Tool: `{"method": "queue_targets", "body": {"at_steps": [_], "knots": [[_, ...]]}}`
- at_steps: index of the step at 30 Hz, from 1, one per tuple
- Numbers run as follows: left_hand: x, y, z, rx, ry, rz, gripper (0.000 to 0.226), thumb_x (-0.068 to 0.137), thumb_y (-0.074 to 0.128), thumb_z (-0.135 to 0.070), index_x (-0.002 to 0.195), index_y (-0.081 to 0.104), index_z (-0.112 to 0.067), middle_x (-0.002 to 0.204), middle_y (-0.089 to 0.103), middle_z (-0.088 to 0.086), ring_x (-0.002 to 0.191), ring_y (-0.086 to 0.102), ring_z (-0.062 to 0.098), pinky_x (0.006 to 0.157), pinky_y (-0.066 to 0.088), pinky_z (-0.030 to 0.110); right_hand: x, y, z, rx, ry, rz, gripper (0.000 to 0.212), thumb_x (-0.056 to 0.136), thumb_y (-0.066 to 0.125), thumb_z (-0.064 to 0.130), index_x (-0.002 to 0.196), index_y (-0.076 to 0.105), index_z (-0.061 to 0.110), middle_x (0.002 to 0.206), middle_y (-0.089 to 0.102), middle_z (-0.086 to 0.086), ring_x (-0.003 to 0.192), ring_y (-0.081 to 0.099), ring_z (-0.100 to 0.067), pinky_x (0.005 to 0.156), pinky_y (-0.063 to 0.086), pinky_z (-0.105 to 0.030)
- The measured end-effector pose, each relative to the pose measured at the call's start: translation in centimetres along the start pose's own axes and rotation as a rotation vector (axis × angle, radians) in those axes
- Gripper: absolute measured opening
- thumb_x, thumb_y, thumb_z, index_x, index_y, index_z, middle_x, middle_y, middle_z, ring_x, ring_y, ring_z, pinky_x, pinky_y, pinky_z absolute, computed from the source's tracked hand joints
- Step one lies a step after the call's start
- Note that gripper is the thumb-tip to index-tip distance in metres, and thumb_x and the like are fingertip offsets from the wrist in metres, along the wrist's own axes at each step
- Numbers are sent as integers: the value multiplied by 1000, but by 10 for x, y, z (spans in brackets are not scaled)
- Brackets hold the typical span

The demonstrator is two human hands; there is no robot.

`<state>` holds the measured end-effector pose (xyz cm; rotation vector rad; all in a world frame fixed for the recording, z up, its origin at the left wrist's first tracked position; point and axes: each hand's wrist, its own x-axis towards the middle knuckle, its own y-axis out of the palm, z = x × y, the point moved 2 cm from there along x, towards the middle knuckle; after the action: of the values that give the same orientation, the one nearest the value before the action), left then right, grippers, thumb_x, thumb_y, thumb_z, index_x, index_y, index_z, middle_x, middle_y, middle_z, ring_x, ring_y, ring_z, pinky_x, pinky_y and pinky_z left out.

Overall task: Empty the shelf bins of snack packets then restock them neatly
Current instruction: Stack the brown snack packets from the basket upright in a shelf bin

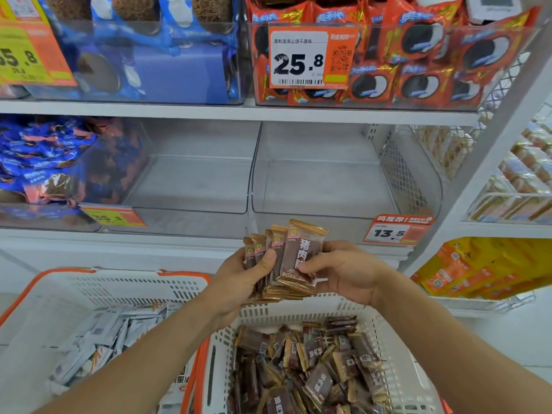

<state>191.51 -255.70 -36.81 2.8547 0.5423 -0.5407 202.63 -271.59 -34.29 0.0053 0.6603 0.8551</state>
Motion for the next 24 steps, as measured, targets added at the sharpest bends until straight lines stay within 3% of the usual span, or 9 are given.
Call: {"method": "queue_targets", "body": {"at_steps": [7, 9, 12, 15, 19, 22, 24], "knots": [[-5, -1, 0, -230, -211, 88, 56, 83, 71, -32, 131, 61, -5, 123, 67, 26, 119, 62, 43, 105, 47, 57, 1, -11, -1, 144, 71, 106, 50, 77, 67, -5, 127, 63, -2, 119, 66, -21, 106, 63, -34, 88, 59, -45], [-6, 0, 0, -275, -234, 55, 49, 88, 68, -25, 129, 62, 1, 124, 64, 30, 120, 59, 46, 103, 49, 56, 0, -13, -1, 122, 73, 89, 45, 81, 67, -3, 126, 64, 0, 114, 66, -20, 98, 66, -31, 87, 60, -48], [-4, 1, 1, -330, -203, -80, 52, 83, 72, -20, 127, 62, 7, 122, 65, 32, 108, 66, 44, 99, 52, 52, -2, -16, 2, 103, 60, 38, 32, 90, 62, -2, 121, 66, 6, 102, 69, -16, 86, 70, -28, 80, 60, -50], [1, -1, 0, -386, -108, -179, 48, 81, 73, -13, 125, 64, 2, 113, 71, 24, 89, 72, 33, 79, 61, 43, -3, -13, -1, 125, 91, 9, 21, 93, 59, 0, 113, 65, 6, 88, 72, -12, 78, 71, -25, 81, 61, -48], [-1, 1, -6, -399, -5, -173, 54, 69, 74, -9, 122, 65, 0, 108, 74, 21, 89, 73, 33, 73, 62, 43, -1, 0, -8, 52, 108, 39, 23, 94, 59, 4, 117, 64, 8, 93, 67, -11, 80, 66, -23, 73, 59, -41], [-3, 1, -8, -352, 22, -178, 42, 74, 73, -5, 115, 67, -3, 105, 75, 20, 91, 74, 35, 75, 62, 47, 0, 1, -7, 54, 85, 25, 24, 96, 60, 9, 119, 65, 7, 102, 66, -14, 90, 65, -29, 82, 58, -50], [-4, -1, -8, -277, -2, -148, 41, 78, 73, -5, 118, 66, -3, 107, 74, 21, 97, 73, 37, 83, 60, 51, 0, 0, -5, 95, 64, 10, 25, 97, 60, 8, 121, 65, 4, 100, 70, -14, 89, 69, -30, 79, 59, -51]]}}
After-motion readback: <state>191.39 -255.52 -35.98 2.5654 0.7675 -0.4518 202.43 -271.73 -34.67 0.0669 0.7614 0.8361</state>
